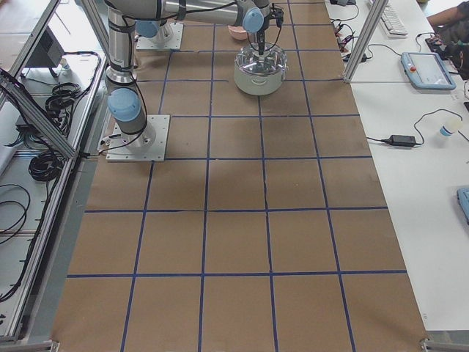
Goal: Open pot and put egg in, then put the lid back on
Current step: 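Lift the lid off with the right gripper while the left carries the egg over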
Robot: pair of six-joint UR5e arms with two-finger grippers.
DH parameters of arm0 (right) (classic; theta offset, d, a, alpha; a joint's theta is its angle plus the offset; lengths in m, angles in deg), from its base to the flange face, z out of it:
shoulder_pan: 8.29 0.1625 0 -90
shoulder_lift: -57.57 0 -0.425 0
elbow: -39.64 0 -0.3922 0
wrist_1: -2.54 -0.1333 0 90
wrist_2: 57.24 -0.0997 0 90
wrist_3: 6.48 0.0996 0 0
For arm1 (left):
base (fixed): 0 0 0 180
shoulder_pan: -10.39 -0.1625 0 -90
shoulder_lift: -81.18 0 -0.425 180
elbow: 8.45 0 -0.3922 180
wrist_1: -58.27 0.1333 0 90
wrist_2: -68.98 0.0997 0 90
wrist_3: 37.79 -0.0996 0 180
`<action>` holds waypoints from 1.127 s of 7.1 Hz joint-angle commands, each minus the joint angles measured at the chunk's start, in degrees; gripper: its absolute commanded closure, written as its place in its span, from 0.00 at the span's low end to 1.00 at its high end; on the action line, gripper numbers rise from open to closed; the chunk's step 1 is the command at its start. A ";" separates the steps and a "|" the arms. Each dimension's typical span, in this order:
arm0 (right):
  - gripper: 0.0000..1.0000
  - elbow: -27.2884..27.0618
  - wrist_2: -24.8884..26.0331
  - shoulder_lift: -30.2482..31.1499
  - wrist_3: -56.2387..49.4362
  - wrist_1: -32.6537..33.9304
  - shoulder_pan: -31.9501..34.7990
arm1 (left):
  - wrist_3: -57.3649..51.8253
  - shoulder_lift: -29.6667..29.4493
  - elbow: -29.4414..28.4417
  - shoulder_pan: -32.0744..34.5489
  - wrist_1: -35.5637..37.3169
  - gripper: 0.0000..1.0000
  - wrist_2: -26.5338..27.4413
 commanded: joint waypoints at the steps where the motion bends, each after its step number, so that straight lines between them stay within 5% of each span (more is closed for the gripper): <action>1: 0.67 0.67 -0.01 3.94 -1.87 -3.25 -4.72 | 0.09 -0.09 -0.01 0.01 0.26 0.97 -0.08; 4: 0.67 -0.03 -0.71 11.16 -15.10 -12.91 -17.62 | 6.47 -4.28 -0.01 4.64 7.18 0.97 -0.61; 6: 0.67 -0.04 -0.53 13.89 -23.03 -17.22 -24.05 | 13.41 -12.70 -0.10 13.77 21.64 0.97 -0.52; 8: 0.67 -0.21 -0.53 15.30 -28.24 -19.70 -27.59 | 13.71 -19.48 -0.01 18.11 26.79 0.97 -0.69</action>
